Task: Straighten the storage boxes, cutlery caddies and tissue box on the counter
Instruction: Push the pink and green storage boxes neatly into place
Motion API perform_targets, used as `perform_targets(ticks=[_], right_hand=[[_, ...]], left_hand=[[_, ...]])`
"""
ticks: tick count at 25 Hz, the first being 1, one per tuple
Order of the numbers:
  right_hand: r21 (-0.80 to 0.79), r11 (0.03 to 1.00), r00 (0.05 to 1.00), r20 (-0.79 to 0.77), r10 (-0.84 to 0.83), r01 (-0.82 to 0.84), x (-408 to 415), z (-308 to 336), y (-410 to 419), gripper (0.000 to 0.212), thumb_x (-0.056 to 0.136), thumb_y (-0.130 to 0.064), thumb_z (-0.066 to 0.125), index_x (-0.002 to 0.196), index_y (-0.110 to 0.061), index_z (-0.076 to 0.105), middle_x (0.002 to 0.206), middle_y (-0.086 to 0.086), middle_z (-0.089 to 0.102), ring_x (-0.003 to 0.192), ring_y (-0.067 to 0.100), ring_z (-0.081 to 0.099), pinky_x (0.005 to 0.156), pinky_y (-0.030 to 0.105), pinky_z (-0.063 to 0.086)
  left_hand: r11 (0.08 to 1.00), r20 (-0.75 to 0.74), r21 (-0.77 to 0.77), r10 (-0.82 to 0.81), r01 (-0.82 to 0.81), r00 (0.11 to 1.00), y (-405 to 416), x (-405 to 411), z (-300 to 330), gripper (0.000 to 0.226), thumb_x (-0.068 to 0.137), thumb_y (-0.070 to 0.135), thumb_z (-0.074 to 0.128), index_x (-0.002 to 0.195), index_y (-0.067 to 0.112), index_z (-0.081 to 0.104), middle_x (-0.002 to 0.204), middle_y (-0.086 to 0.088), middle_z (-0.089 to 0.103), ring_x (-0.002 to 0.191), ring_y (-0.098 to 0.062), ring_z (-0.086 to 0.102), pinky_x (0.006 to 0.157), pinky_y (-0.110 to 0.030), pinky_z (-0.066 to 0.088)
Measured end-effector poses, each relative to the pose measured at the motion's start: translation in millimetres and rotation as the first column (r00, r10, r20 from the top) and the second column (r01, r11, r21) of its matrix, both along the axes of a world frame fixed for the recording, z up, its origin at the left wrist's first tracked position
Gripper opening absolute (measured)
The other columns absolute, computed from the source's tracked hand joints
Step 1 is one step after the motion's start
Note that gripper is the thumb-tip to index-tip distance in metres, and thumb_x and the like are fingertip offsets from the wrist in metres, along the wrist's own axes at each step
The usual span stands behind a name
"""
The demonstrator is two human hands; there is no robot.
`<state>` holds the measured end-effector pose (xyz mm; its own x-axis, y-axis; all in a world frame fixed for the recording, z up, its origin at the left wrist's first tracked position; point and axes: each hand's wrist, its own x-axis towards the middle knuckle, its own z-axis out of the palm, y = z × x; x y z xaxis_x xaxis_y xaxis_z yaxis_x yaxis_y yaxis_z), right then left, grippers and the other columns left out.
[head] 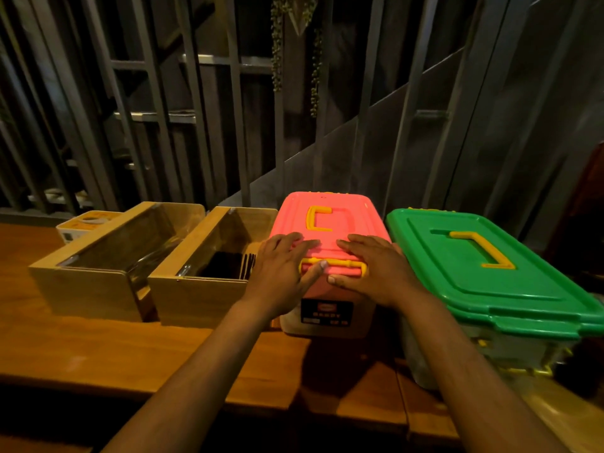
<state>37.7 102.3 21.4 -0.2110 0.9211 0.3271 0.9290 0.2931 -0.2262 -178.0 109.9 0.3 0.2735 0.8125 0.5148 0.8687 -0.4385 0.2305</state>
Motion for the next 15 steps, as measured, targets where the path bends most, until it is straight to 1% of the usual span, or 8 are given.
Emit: perform_targets(ticks=[3, 7, 10, 11, 15], right_hand=[[-0.041, 0.999, 1.000, -0.014, -0.006, 0.006, -0.4, 4.3, 13.7, 0.096, 0.057, -0.091, 0.042, 0.141, -0.045, 0.040, 0.154, -0.011, 0.037, 0.141, 0.018, 0.032, 0.114, 0.052, 0.024], [-0.067, 0.998, 0.996, -0.092, -0.021, 0.015, -1.3, 7.2, 20.7, 0.098, 0.052, -0.089, 0.046, 0.139, -0.045, 0.043, 0.152, -0.012, 0.039, 0.140, 0.018, 0.033, 0.115, 0.051, 0.024], [-0.063, 0.998, 0.995, -0.094, -0.025, 0.019, -2.4, 8.0, 20.0, 0.085, 0.063, -0.078, 0.062, 0.138, -0.044, 0.044, 0.152, -0.012, 0.038, 0.140, 0.017, 0.032, 0.116, 0.049, 0.021], [-0.058, 0.998, 0.996, -0.083, -0.028, 0.023, -2.3, 7.9, 19.7, 0.082, 0.066, -0.074, 0.065, 0.139, -0.044, 0.043, 0.153, -0.012, 0.038, 0.140, 0.017, 0.032, 0.116, 0.049, 0.020], [-0.101, 0.995, 0.998, -0.064, -0.028, 0.022, -2.4, 9.5, 20.4, 0.086, 0.065, -0.077, 0.063, 0.141, -0.043, 0.041, 0.154, -0.010, 0.036, 0.142, 0.019, 0.031, 0.117, 0.049, 0.019]], left_hand=[[1.000, -0.013, -0.003, 0.001, -0.001, 1.000, 14.0, 0.5, 0.9, 0.058, 0.091, 0.068, 0.028, 0.138, 0.037, 0.044, 0.145, 0.001, 0.044, 0.134, -0.022, 0.034, 0.110, -0.041, 0.026], [1.000, -0.021, 0.025, -0.003, 0.004, 1.000, 22.0, 2.0, 1.3, 0.056, 0.092, 0.066, 0.031, 0.137, 0.035, 0.046, 0.143, 0.000, 0.046, 0.132, -0.022, 0.036, 0.108, -0.040, 0.027], [0.999, -0.014, 0.034, -0.008, 0.009, 1.000, 24.6, 0.8, 0.5, 0.055, 0.093, 0.065, 0.032, 0.137, 0.035, 0.047, 0.142, 0.000, 0.046, 0.132, -0.022, 0.036, 0.107, -0.040, 0.028], [0.999, -0.013, 0.032, -0.012, 0.012, 1.000, 24.6, 0.7, 0.0, 0.055, 0.093, 0.065, 0.032, 0.137, 0.035, 0.046, 0.143, 0.000, 0.046, 0.132, -0.023, 0.036, 0.107, -0.041, 0.028], [1.000, -0.030, 0.021, -0.017, 0.018, 0.999, 23.5, 0.7, 0.5, 0.057, 0.093, 0.066, 0.030, 0.139, 0.035, 0.045, 0.143, -0.001, 0.045, 0.132, -0.023, 0.036, 0.108, -0.042, 0.030]])
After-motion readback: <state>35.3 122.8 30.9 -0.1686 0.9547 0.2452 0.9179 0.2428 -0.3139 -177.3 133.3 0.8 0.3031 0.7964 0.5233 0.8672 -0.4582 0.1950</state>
